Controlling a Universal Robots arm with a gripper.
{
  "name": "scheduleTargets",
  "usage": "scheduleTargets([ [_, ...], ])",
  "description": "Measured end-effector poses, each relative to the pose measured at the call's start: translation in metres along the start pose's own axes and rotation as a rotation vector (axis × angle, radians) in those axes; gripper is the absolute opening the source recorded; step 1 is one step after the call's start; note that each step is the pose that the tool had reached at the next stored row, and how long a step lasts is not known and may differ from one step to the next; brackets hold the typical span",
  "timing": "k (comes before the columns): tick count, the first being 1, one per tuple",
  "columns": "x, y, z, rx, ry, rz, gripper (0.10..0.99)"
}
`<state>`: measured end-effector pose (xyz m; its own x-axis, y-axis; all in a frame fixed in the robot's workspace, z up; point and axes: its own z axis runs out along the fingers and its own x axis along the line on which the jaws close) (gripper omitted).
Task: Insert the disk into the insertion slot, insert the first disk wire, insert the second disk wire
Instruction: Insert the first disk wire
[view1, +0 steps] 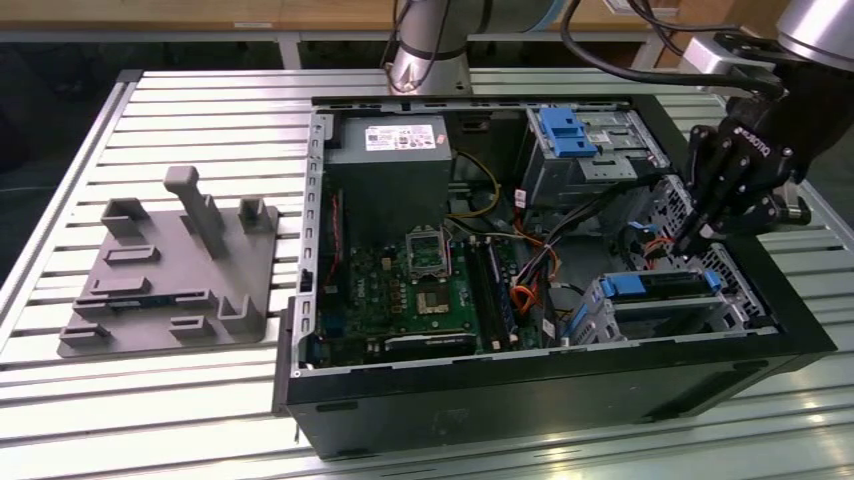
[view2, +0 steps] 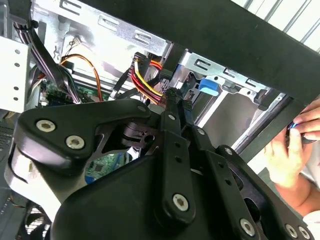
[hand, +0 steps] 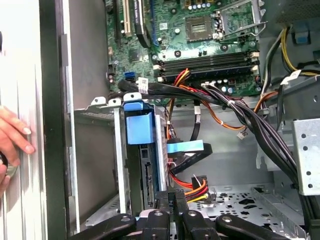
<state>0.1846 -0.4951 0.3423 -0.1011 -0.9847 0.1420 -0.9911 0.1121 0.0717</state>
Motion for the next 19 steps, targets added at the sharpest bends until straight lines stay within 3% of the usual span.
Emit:
scheduleTargets([
  [5,0.0004,0.0011,-0.0019,0.011,0.0006,-0.018,0.165],
  [12,0.0018,0.0056,-0.0015,0.038,-0.0052,-0.027,0.165],
  [19,0.0026,0.0132,-0.0009,0.076,-0.0114,-0.026,0.165],
])
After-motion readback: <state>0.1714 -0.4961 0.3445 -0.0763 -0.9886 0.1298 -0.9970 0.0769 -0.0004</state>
